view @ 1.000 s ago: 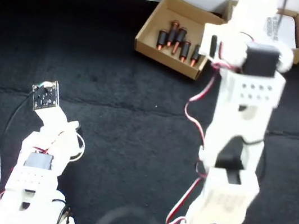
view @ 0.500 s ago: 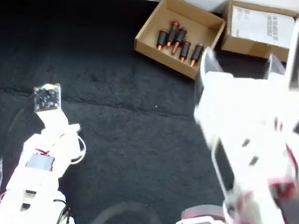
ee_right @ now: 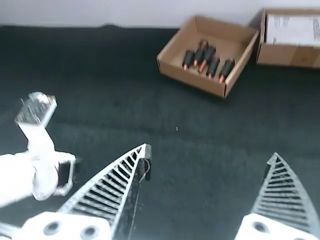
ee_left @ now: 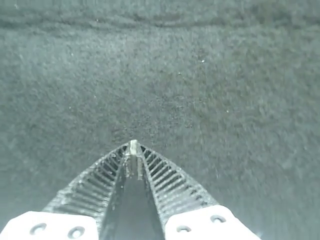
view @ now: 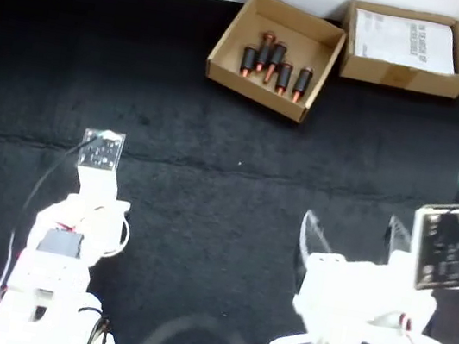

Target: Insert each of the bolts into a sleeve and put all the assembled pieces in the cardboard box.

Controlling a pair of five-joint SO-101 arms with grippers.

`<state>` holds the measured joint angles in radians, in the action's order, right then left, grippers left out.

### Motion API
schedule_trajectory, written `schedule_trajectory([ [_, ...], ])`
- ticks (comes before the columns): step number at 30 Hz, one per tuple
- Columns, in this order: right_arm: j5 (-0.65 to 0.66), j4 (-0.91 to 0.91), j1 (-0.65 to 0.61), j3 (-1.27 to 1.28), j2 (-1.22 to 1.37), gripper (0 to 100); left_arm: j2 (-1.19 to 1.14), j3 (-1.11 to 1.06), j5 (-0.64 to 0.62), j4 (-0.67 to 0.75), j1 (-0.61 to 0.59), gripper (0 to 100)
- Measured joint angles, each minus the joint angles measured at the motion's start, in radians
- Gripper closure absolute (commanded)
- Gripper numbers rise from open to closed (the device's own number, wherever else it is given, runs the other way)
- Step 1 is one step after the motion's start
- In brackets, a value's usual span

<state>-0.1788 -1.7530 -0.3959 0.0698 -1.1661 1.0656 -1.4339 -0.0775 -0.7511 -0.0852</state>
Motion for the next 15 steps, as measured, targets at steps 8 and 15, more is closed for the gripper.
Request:
schedule_trajectory([
  [8, 0.0, 0.046, 0.0, 0.381, -0.183, 66.6, 0.0, 0.456, 0.035, -0.446, 0.0, 99],
  [15, 0.0, 0.264, 0.0, 0.717, -0.339, 66.6, 0.0, 0.895, 0.035, -0.721, 0.0, 99],
])
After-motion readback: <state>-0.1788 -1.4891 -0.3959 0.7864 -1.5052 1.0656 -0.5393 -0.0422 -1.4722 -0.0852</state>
